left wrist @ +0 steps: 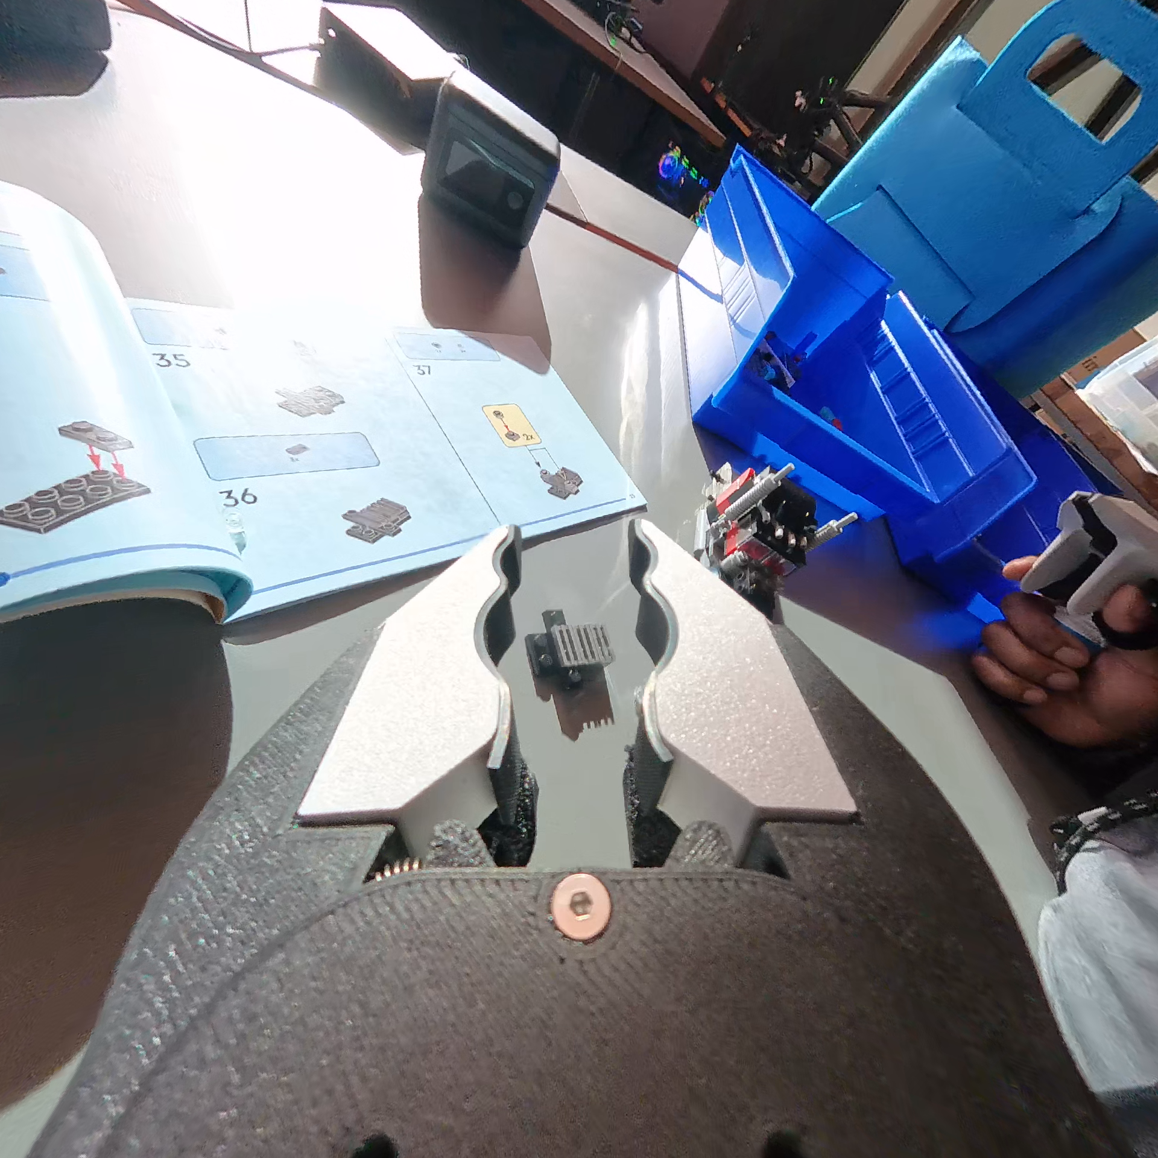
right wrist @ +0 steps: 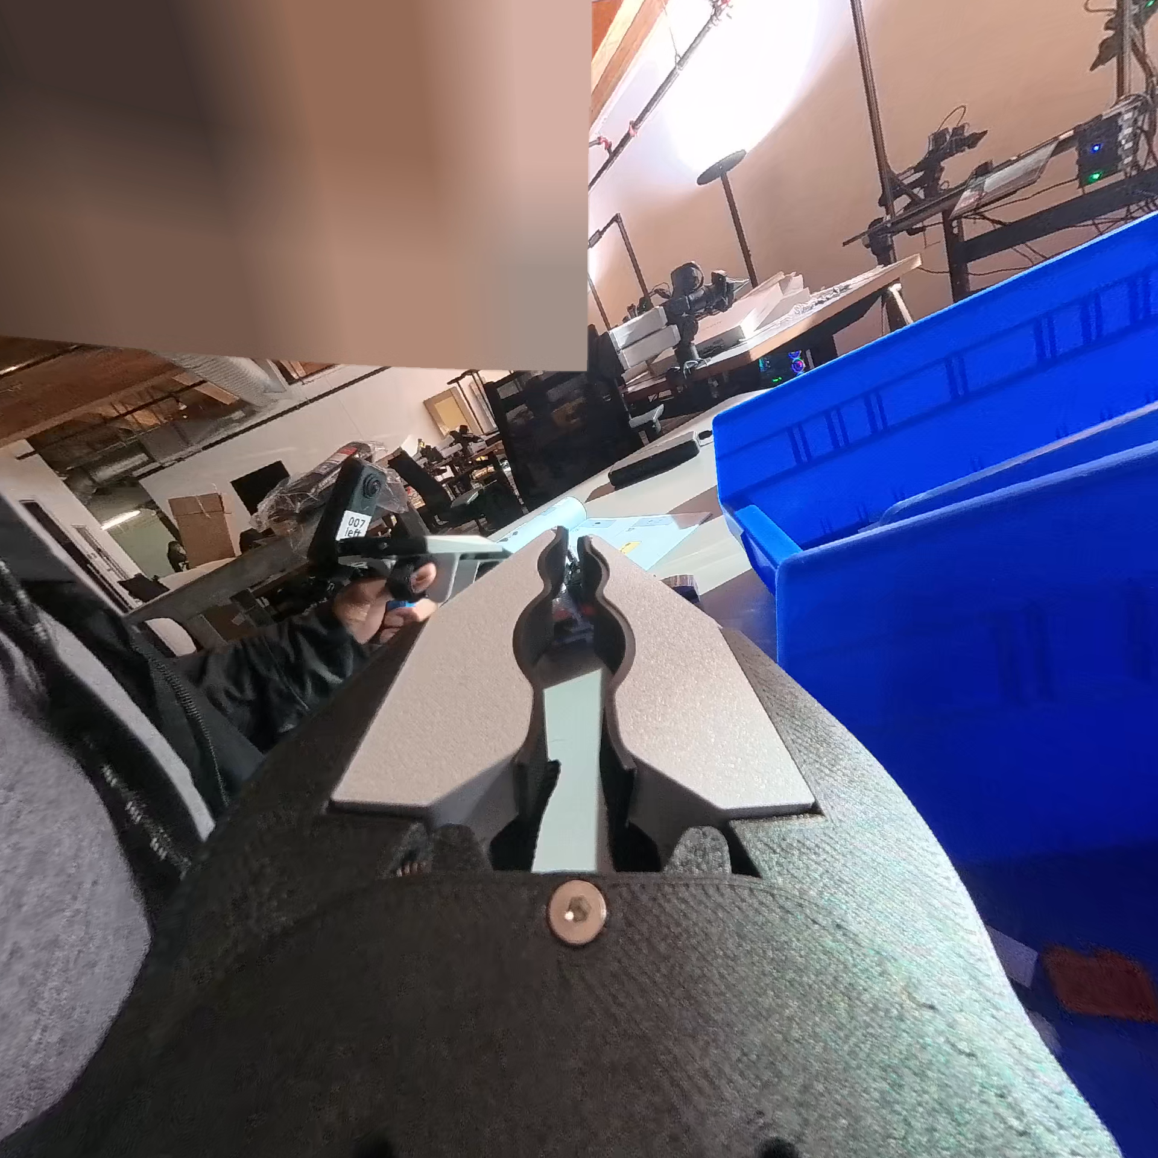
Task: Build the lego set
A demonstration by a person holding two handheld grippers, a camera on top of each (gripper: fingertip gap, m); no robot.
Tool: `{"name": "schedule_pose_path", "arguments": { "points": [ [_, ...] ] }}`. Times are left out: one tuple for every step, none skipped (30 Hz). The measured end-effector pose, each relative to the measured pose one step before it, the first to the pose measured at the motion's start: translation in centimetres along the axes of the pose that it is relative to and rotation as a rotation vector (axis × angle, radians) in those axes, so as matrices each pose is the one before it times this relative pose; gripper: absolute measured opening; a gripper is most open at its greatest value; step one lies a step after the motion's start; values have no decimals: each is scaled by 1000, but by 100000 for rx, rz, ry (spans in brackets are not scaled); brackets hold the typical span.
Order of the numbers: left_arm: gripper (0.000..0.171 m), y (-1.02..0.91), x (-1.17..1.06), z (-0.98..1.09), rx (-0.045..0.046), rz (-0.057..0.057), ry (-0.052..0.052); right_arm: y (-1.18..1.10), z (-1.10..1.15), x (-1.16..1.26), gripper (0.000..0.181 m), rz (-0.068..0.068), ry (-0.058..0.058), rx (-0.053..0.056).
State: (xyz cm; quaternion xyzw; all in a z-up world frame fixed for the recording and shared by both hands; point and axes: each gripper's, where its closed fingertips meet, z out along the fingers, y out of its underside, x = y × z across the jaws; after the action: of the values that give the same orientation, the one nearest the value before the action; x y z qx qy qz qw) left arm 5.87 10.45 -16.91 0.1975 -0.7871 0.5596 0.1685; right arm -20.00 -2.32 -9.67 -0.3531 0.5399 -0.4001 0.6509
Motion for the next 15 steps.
{"name": "schedule_pose_path", "arguments": {
  "points": [
    [34,-433,233,234,1525,-162,229,16,21,-15,4,-14,-102,-150],
    [34,-840,648,415,1468,-146,213,17,12,-24,4,-33,-106,-135],
    [34,-1287,1629,622,1189,1726,3660,15,13,-25,4,-75,-137,-124],
    [34,-1538,2146,899,277,3197,4757,17,14,-36,4,-112,-166,-108],
    [32,-1493,2186,1256,-1428,4006,3842,-3,-12,-41,4,-128,-152,95],
    [30,-1200,2089,1594,-3675,4260,2845,-34,-33,-32,4,-104,-178,222],
    [29,-784,2083,1901,-6318,4351,3322,-33,-23,-43,4,-62,-245,229],
    [29,-352,1791,2131,-8826,3908,2381,-24,-17,-52,4,-23,-295,170],
    [28,-102,1085,2236,-10251,3094,-949,-1,-8,-36,4,-45,-204,27],
    [28,-172,938,2231,-9328,2861,-1018,6,0,-34,4,-100,-232,-9],
    [28,-300,1055,2213,-7512,2385,1013,-17,-18,-74,4,-173,-369,117],
    [28,-166,841,2204,-7582,1380,1284,-34,-36,-83,4,-212,-393,303],
    [28,-77,523,2156,-7609,2119,897,-65,-47,-96,4,-227,-510,409],
    [28,-164,-18,1965,-6055,3045,-1337,-61,-65,-127,4,-193,-749,485],
    [28,-139,-350,1728,-5257,2728,-2789,-73,-73,-145,4,-98,-878,522]
  ]
}}
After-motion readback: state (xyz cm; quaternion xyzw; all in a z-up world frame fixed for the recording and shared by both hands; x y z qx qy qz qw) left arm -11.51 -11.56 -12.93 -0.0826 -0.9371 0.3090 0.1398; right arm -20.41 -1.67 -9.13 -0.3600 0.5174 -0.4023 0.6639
